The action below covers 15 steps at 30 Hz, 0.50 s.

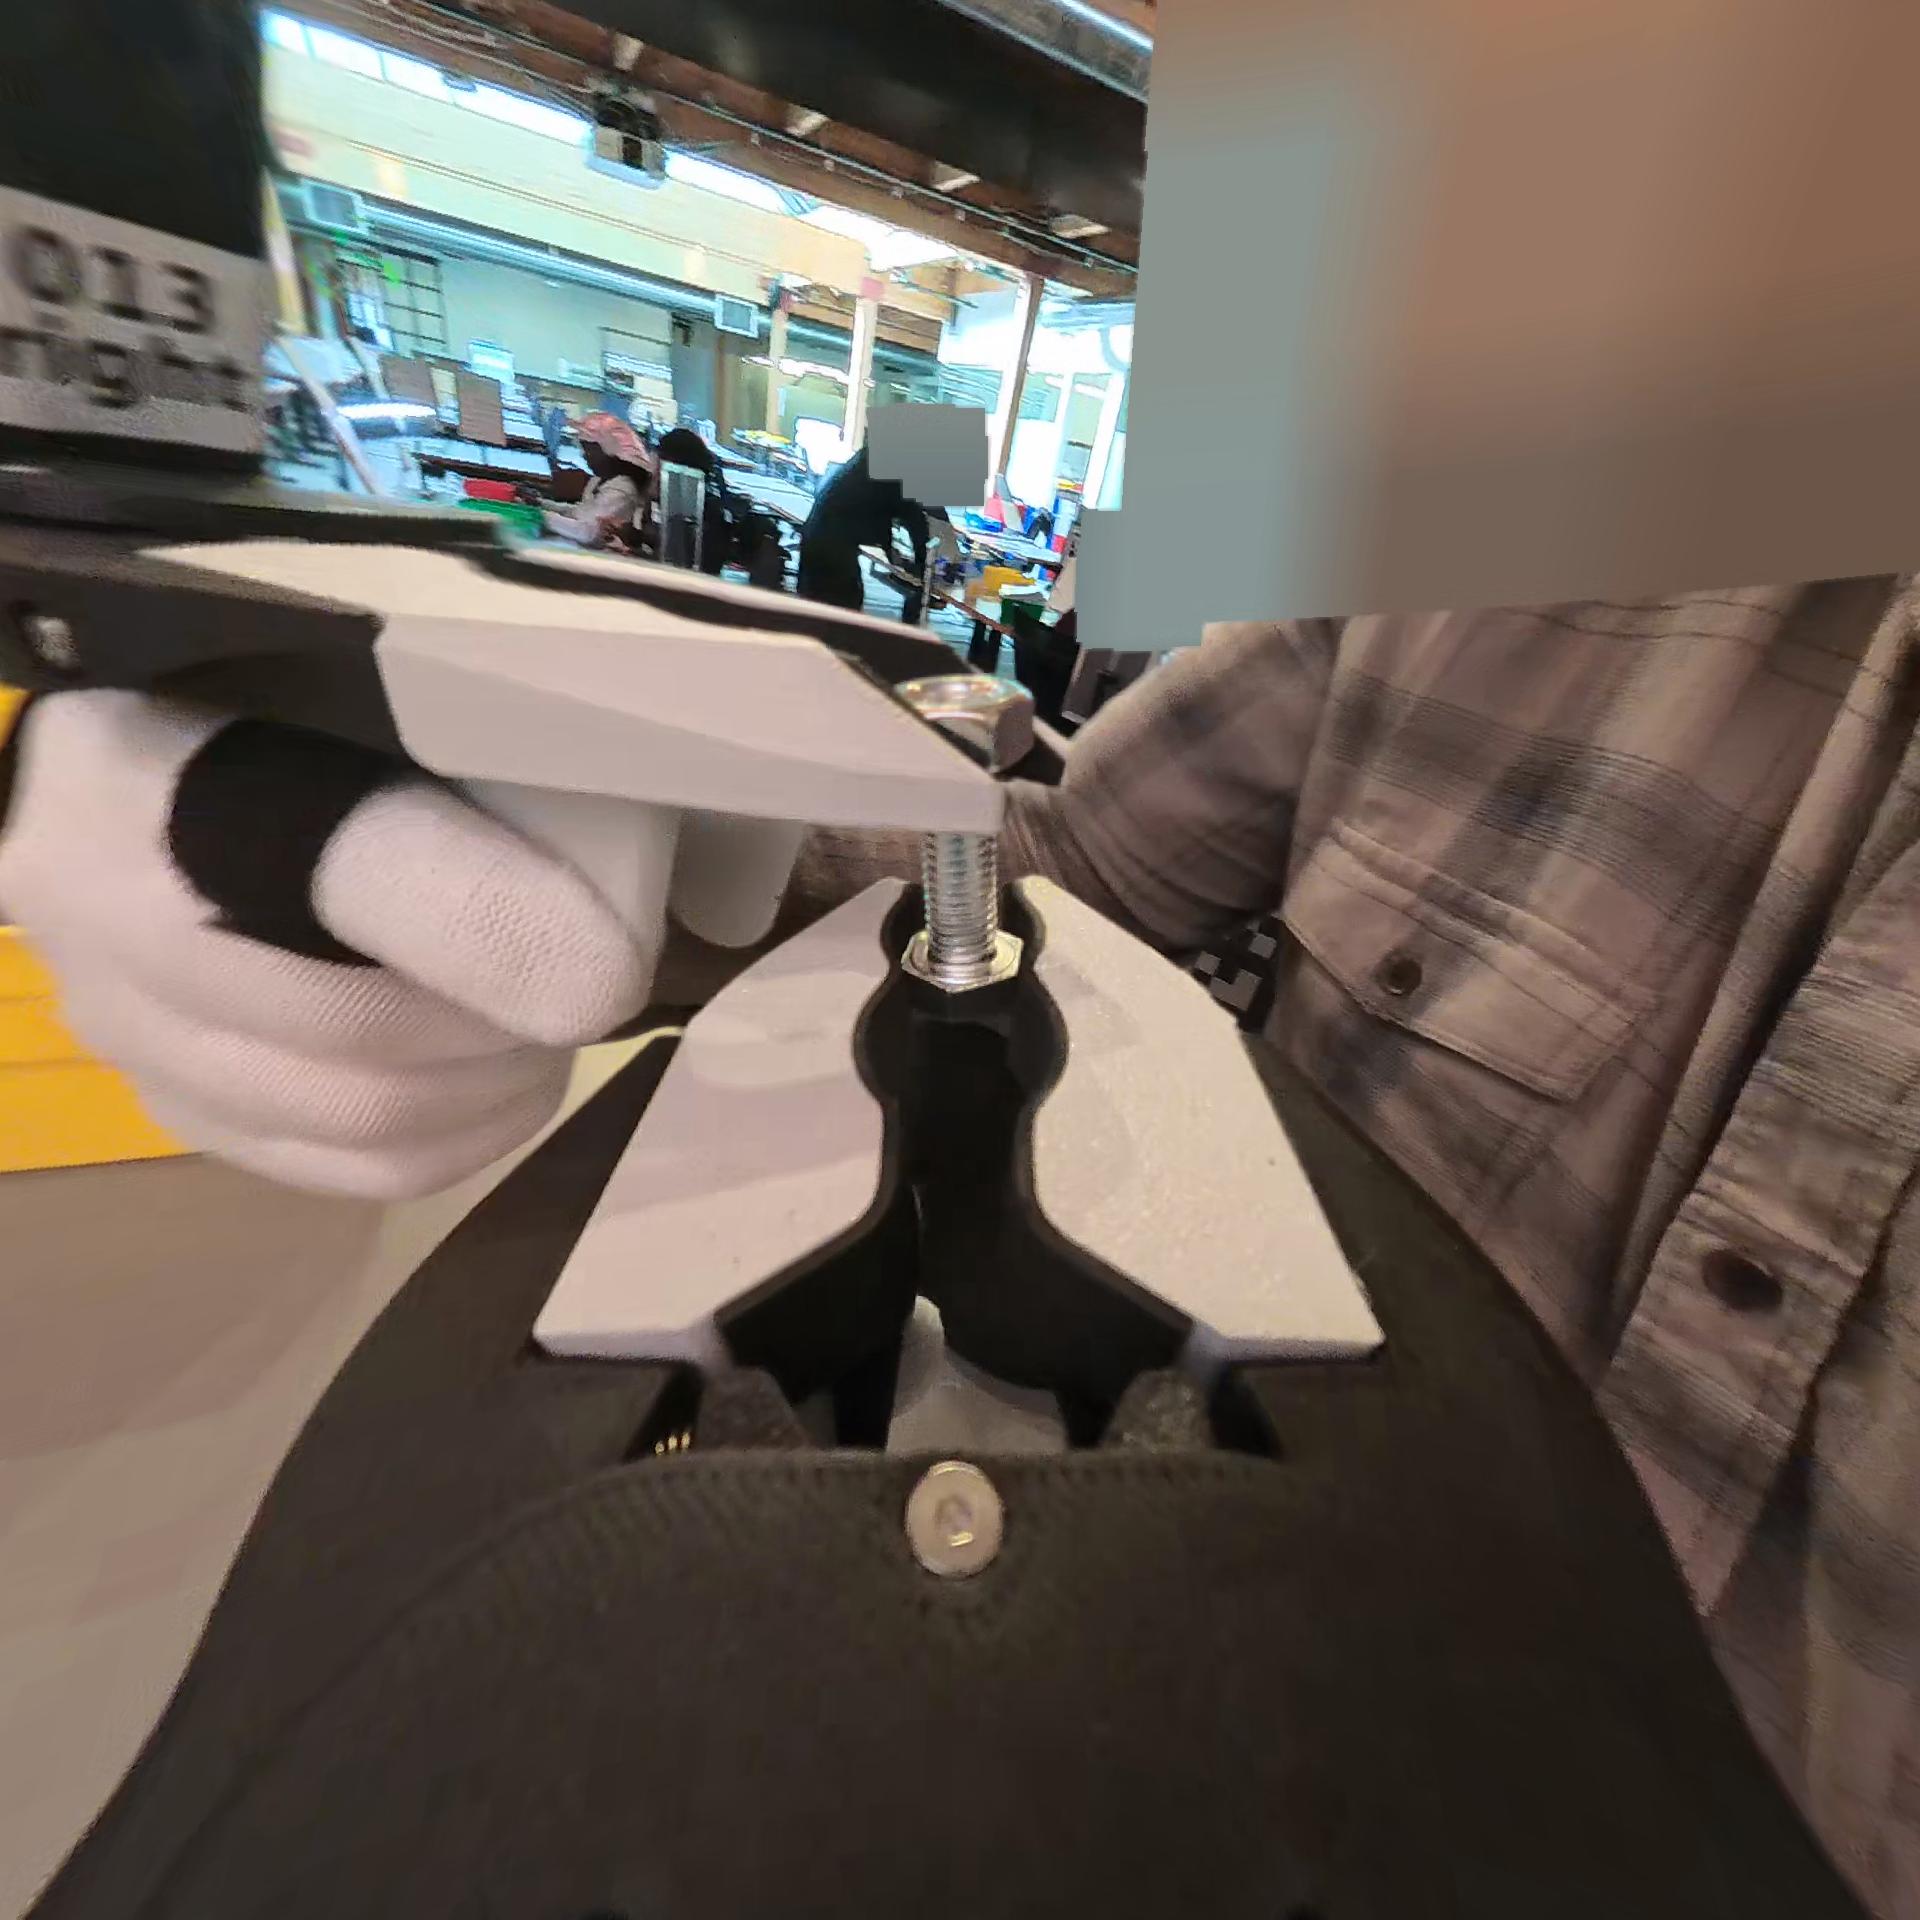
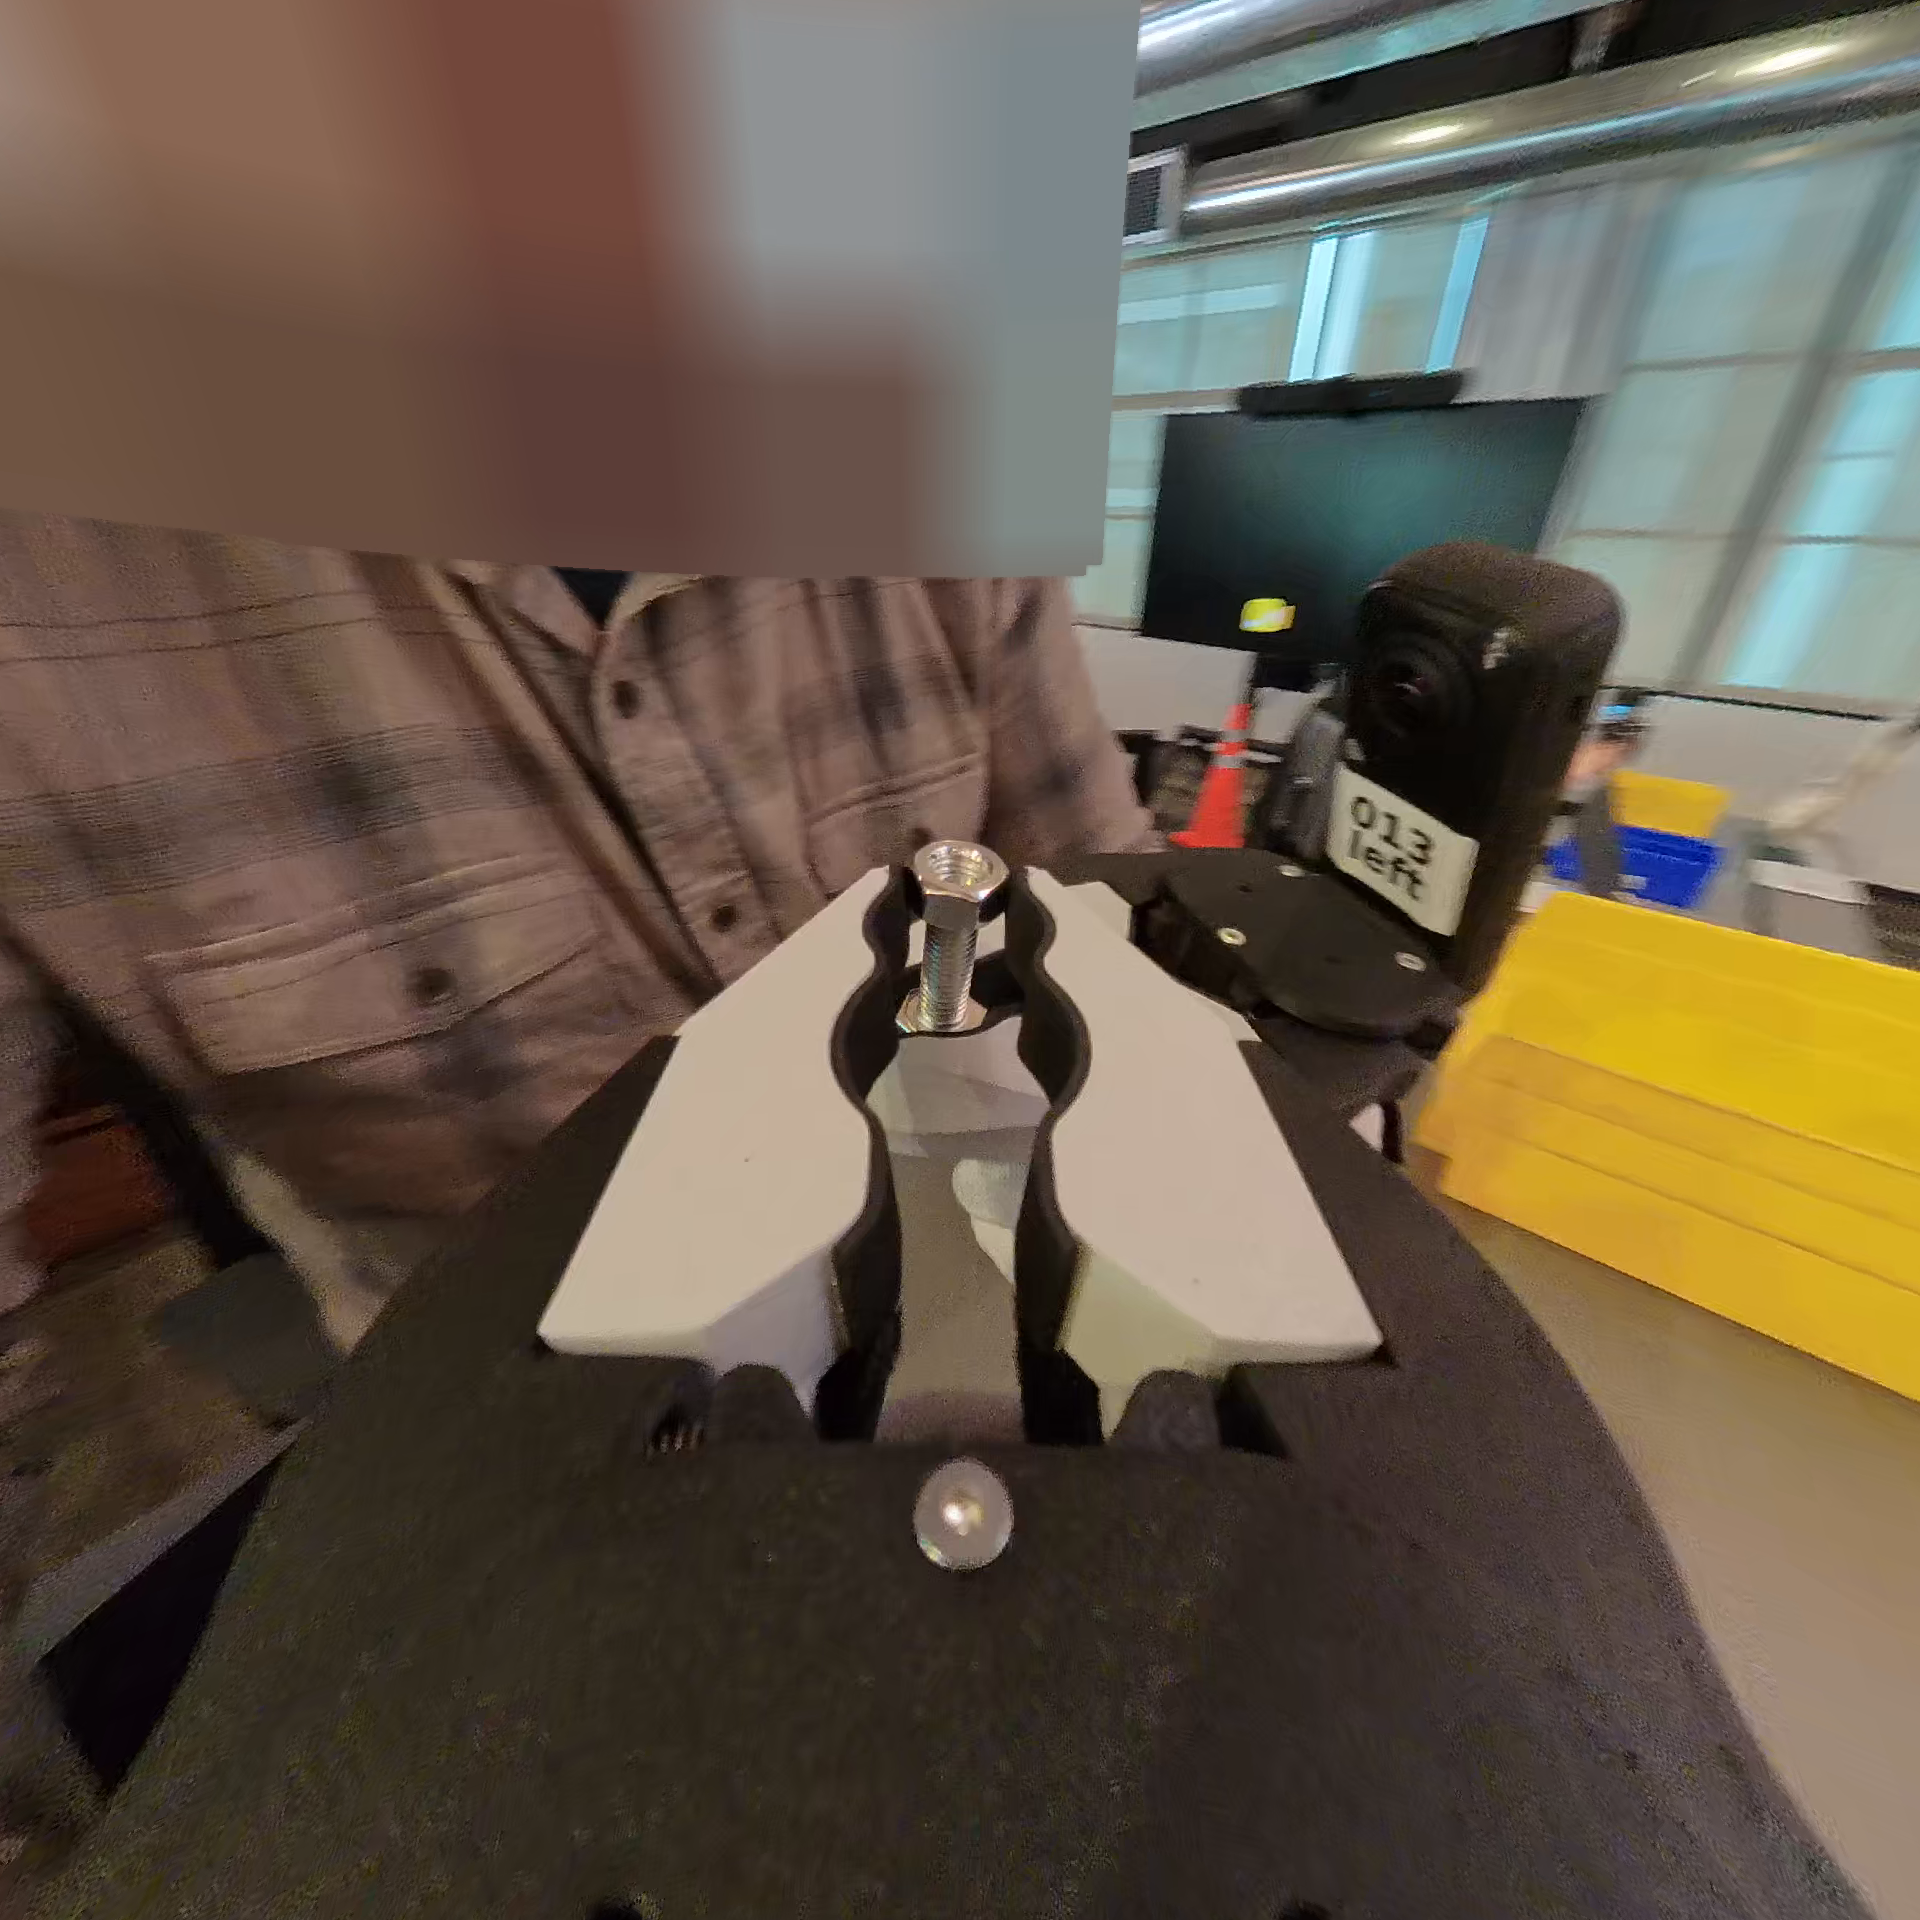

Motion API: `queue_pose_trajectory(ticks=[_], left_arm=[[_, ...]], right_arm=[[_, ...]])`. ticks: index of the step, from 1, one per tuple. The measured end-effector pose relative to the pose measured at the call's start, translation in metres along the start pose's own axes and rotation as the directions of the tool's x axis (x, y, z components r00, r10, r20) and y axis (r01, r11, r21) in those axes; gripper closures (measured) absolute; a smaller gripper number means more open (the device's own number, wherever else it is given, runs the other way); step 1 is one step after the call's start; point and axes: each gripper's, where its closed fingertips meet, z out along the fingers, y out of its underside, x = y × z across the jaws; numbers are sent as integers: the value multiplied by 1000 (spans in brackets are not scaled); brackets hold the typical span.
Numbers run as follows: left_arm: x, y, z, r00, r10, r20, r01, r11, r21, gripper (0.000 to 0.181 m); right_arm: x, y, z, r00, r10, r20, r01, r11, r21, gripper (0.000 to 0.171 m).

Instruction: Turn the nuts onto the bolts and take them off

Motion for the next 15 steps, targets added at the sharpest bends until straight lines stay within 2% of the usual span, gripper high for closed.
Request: queue_pose_trajectory(ticks=[4,7,13,15], left_arm=[[12,5,6,998,2,-60,-3,1000,-20,166],[16,7,8,997,7,-81,-9,1000,-23,166],[12,6,6,998,22,-53,-24,999,-28,166],[7,5,4,999,25,-29,-26,999,-27,166]], right_arm=[[-14,3,7,981,28,193,-29,1000,3,154],[-18,3,11,969,11,247,-16,1000,15,154],[-17,2,9,980,-28,197,23,999,26,154],[-13,0,8,987,-38,153,34,999,28,135]])
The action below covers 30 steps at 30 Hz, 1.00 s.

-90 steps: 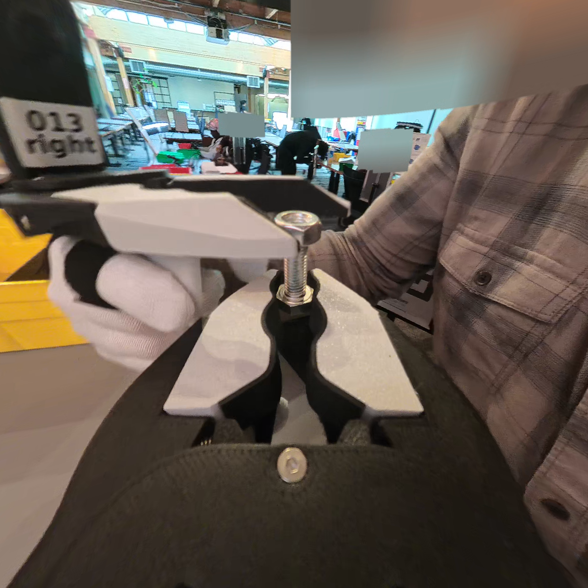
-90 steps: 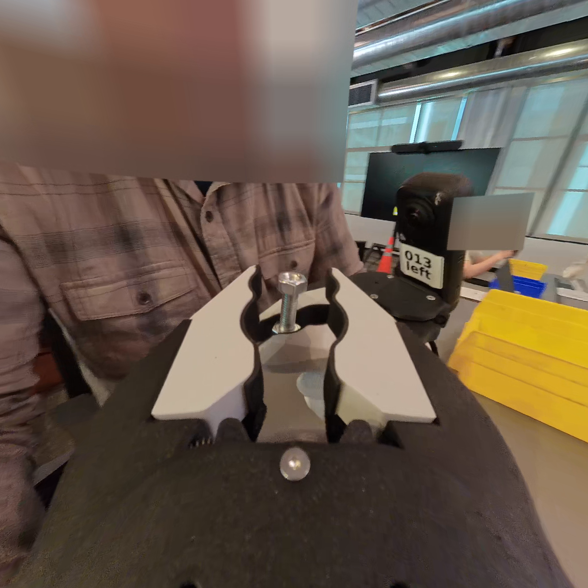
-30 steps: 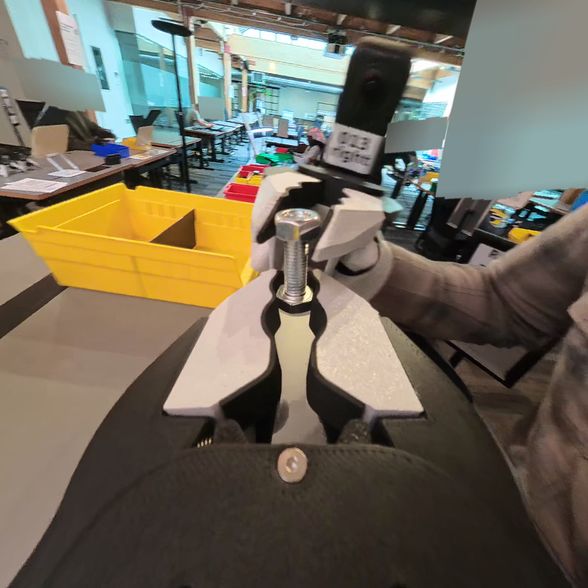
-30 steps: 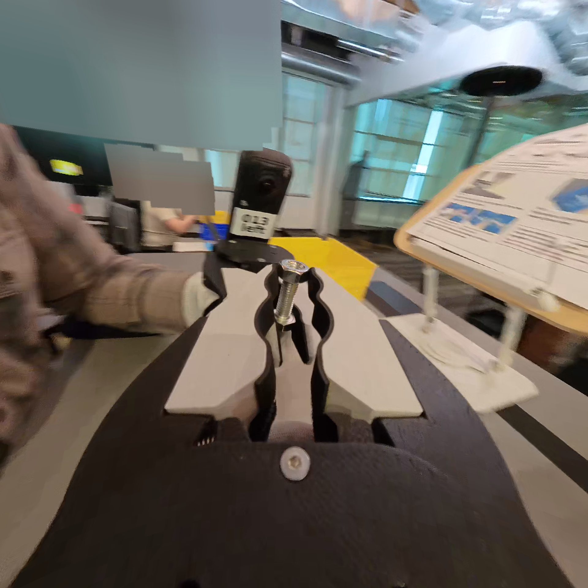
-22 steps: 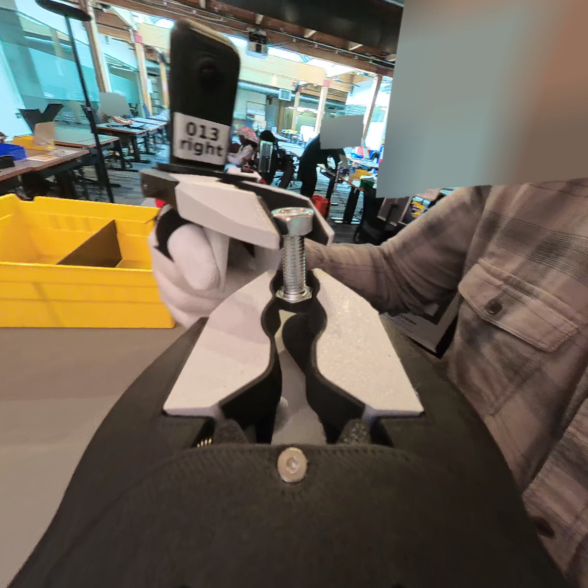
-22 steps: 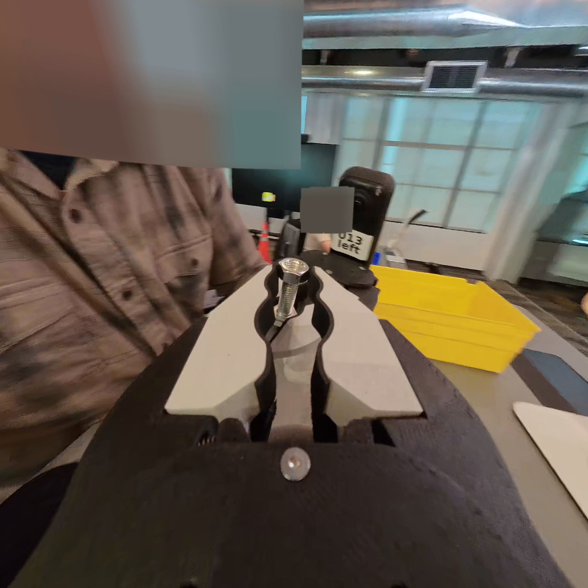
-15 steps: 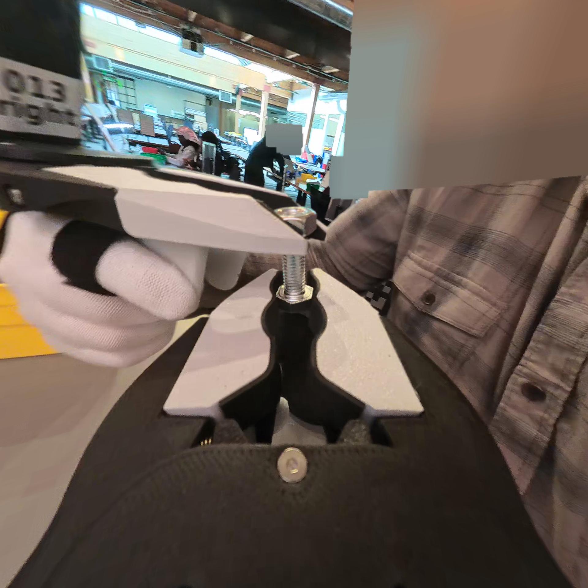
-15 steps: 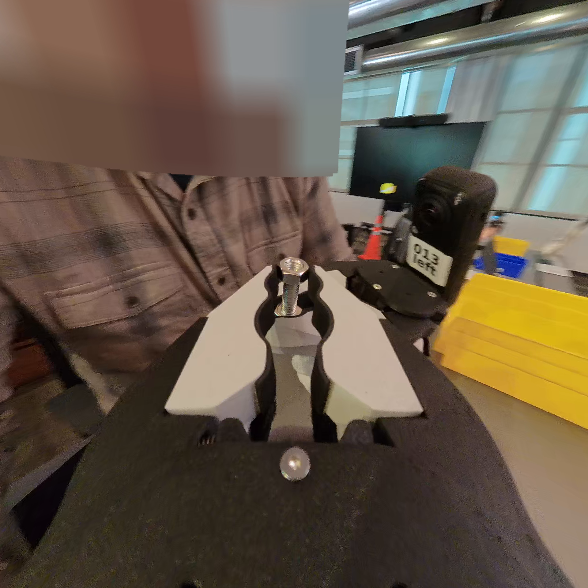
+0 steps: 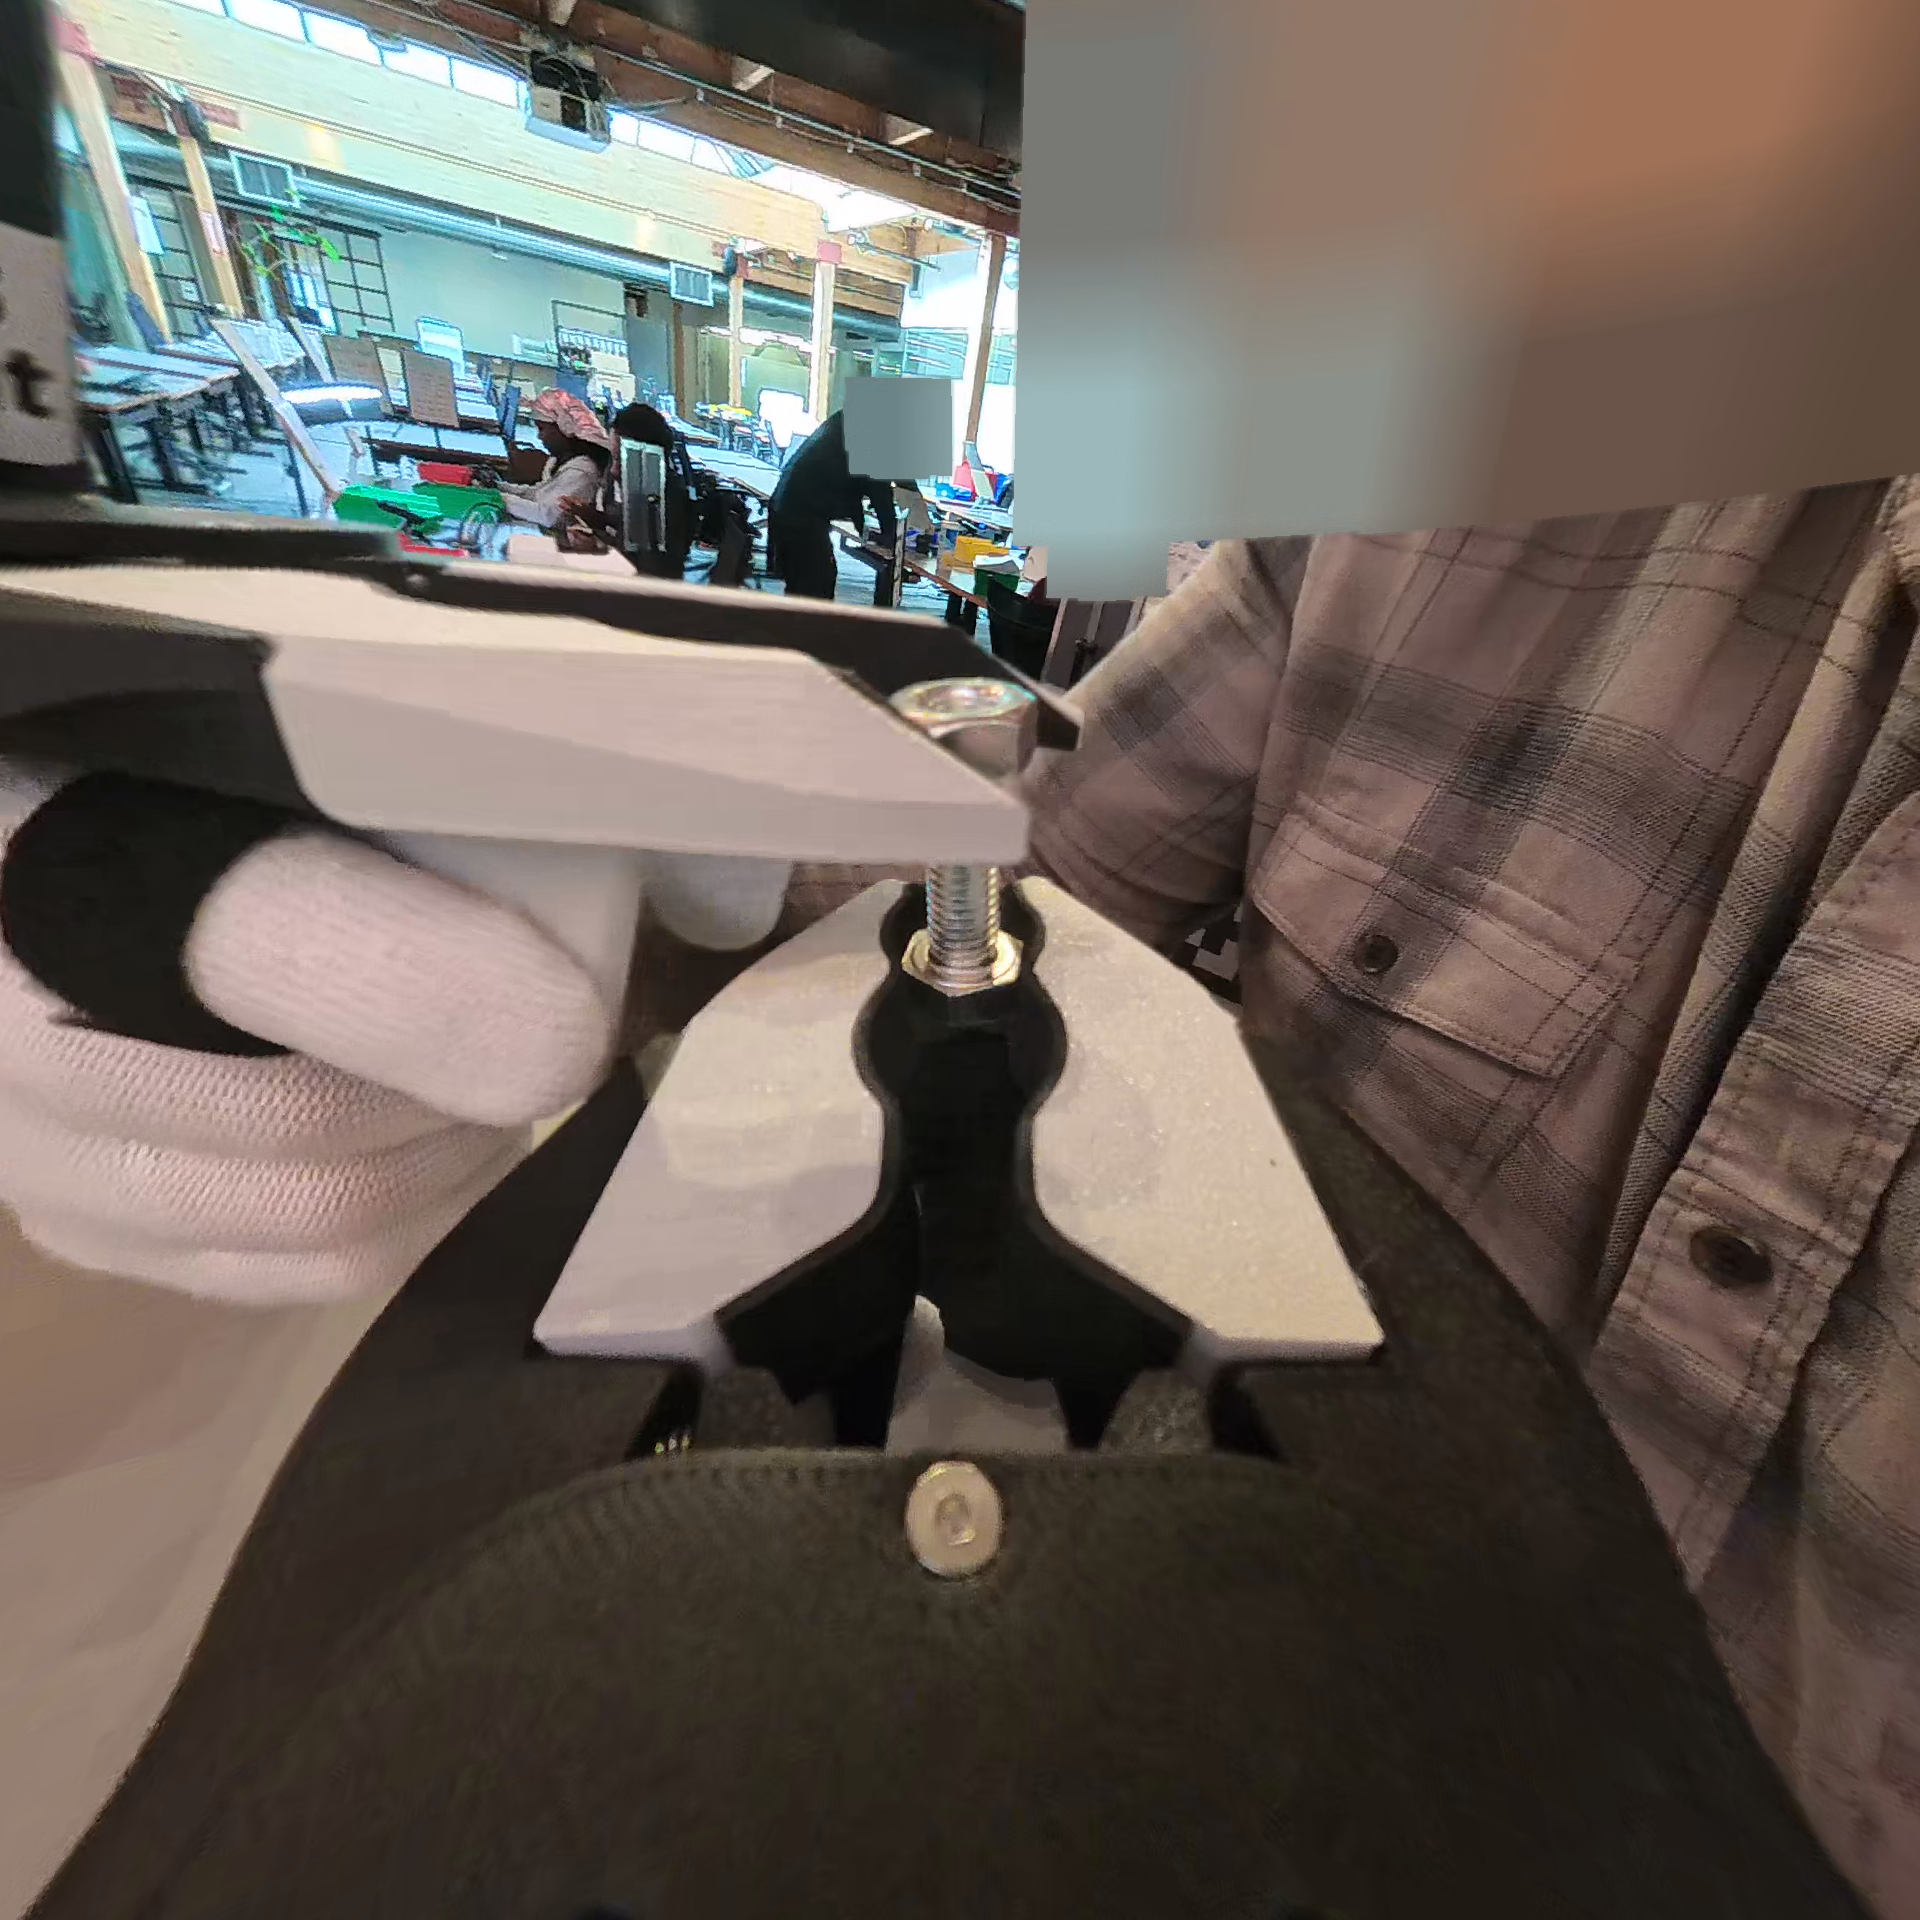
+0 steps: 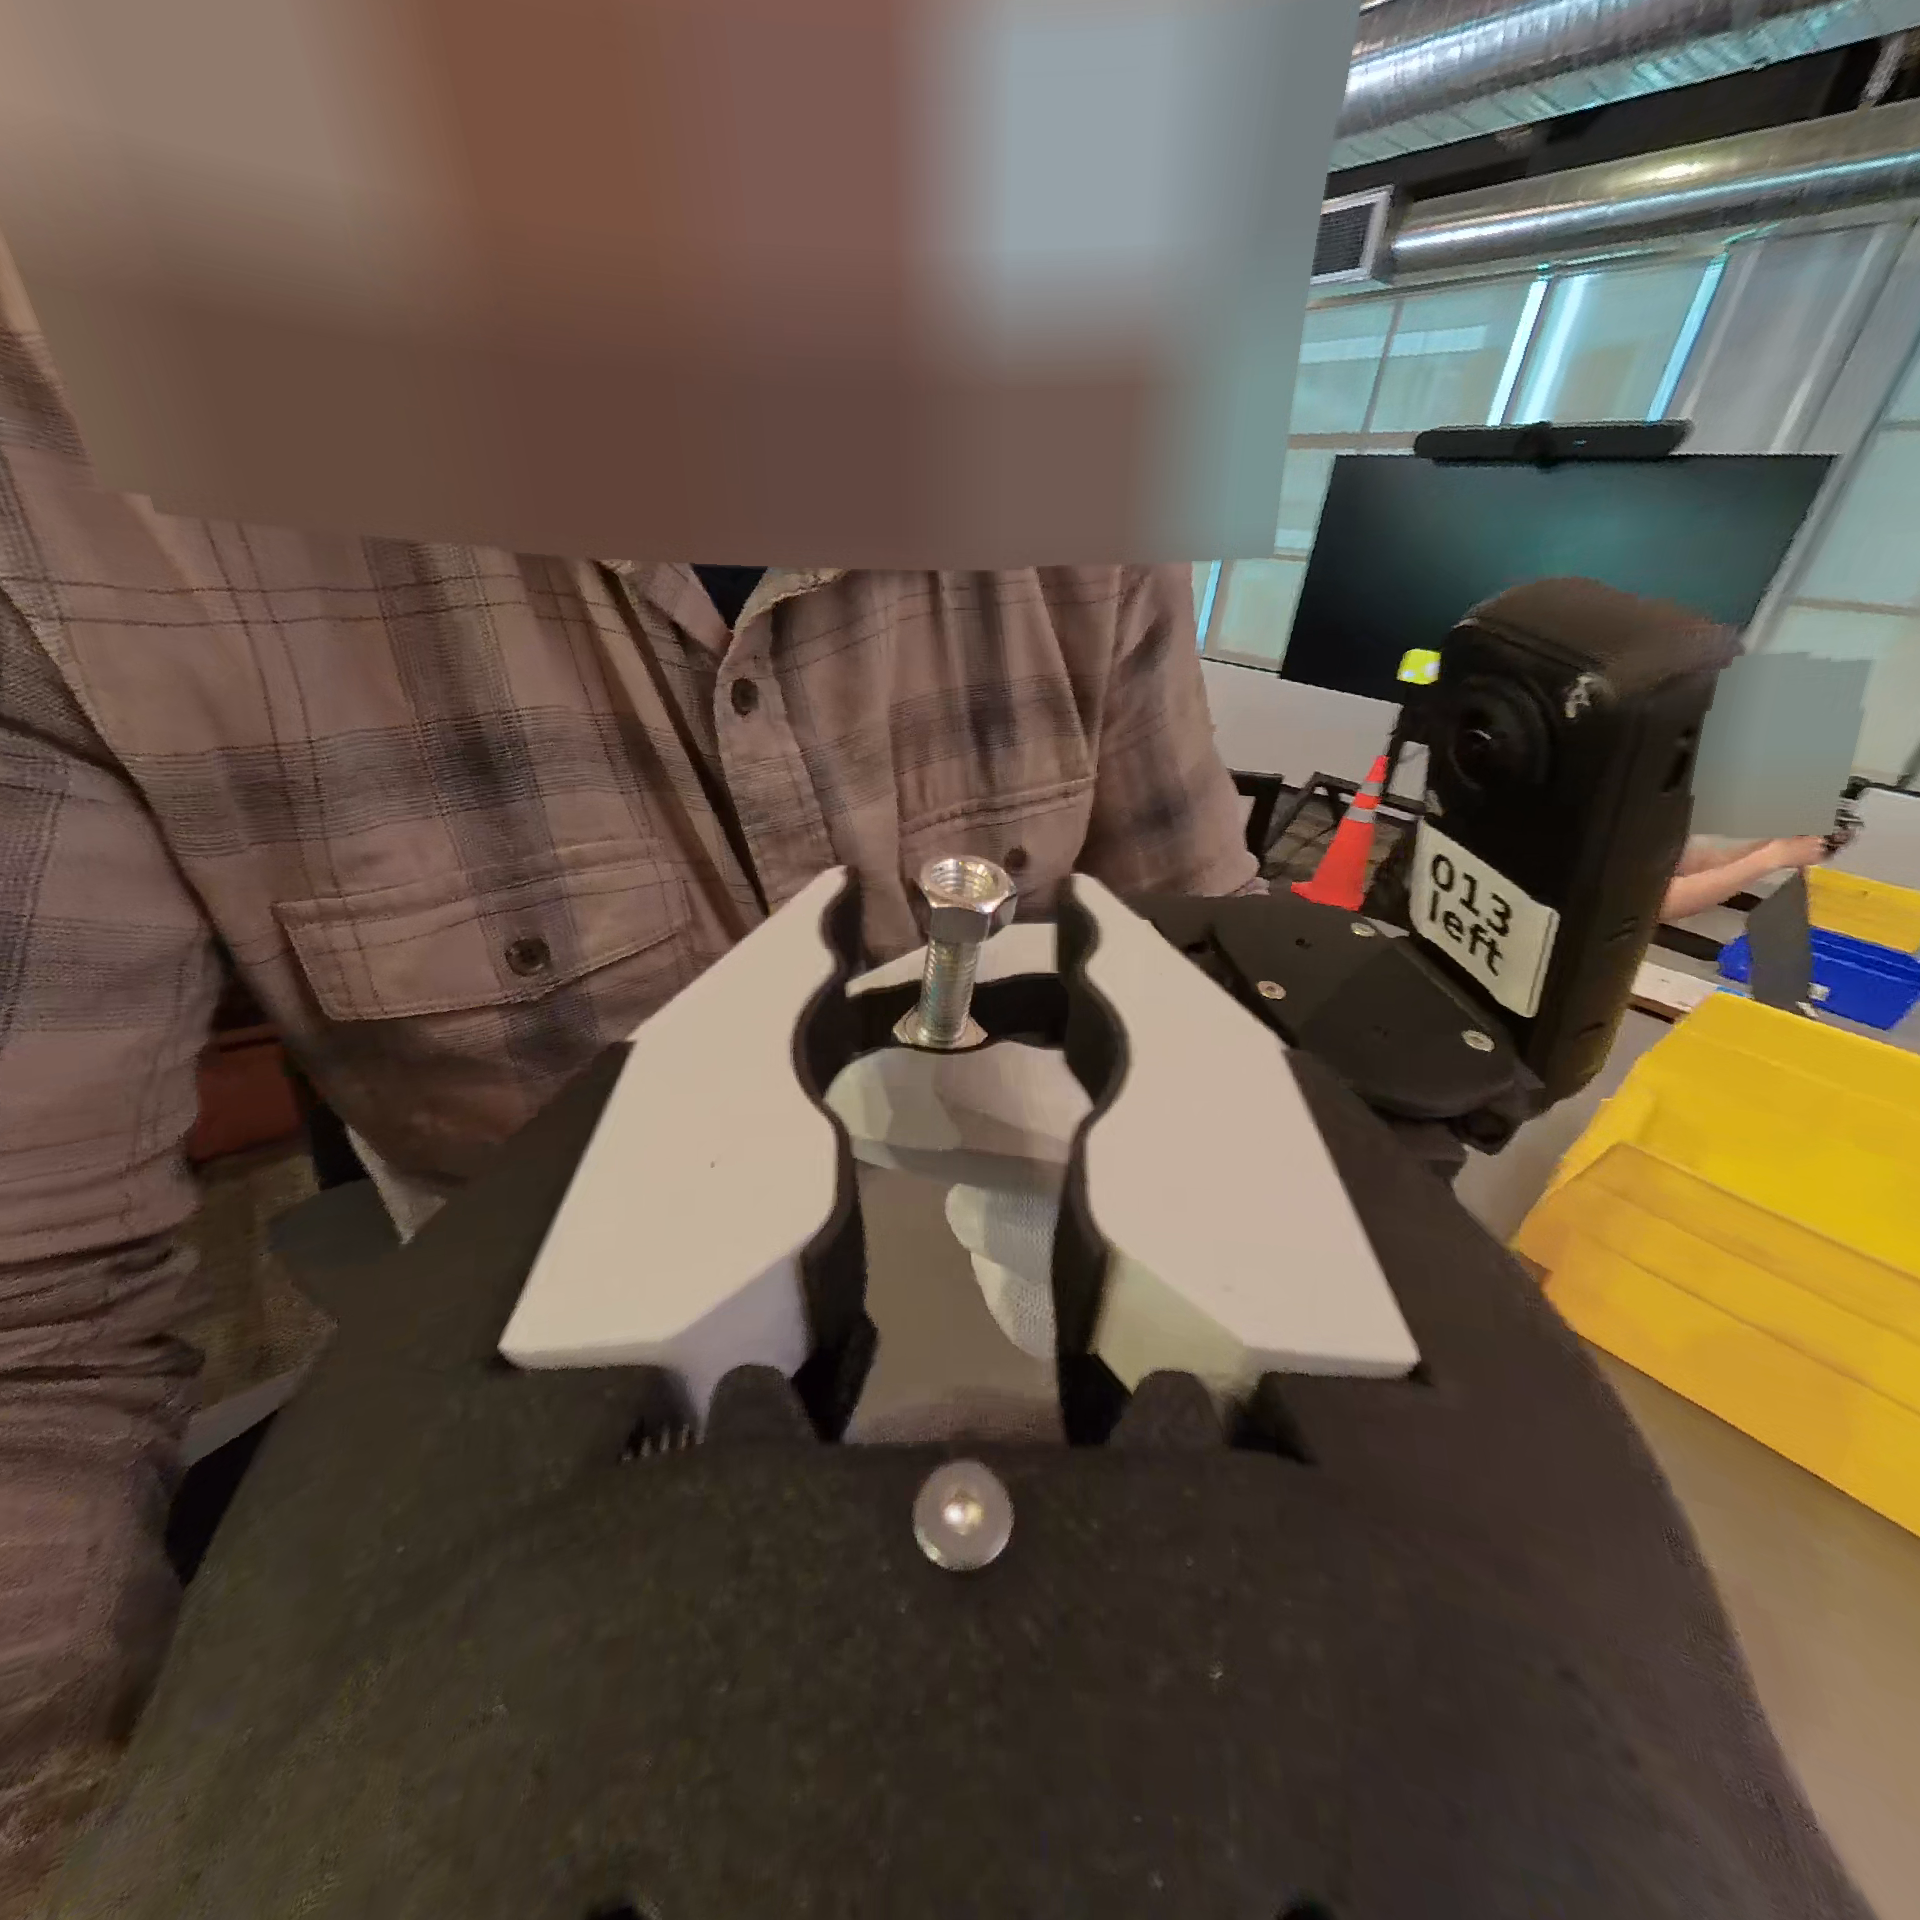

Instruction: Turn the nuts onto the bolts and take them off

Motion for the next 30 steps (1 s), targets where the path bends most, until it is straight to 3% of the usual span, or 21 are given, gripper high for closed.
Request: queue_pose_trajectory(ticks=[1,4,8,12,16,23,27,30], left_arm=[[-2,0,-2,1000,3,11,-3,1000,0,166],[-13,-2,-9,997,19,70,-19,1000,-4,166],[-38,-4,-22,975,45,217,-45,999,-3,167],[-67,-6,-36,925,36,378,-49,999,23,167],[-87,-4,-47,868,33,496,-56,998,30,167],[-105,8,-48,780,99,618,-87,995,-49,166],[-109,11,-47,765,78,639,-73,997,-35,166],[-111,13,-49,743,107,661,-90,994,-60,166]], right_arm=[[1,0,-1,1000,-4,-24,3,1000,-7,125],[4,-6,-7,993,-27,-112,25,1000,-17,124],[27,-13,-18,918,-74,-389,60,997,-47,121],[49,-9,-39,720,-97,-687,53,995,-85,118],[65,1,-67,404,-99,-909,41,995,-90,119],[72,17,-86,-21,-76,-997,48,996,-77,138],[73,23,-90,-169,-141,-976,19,989,-146,153],[74,24,-91,-236,-192,-953,-11,981,-195,153]])
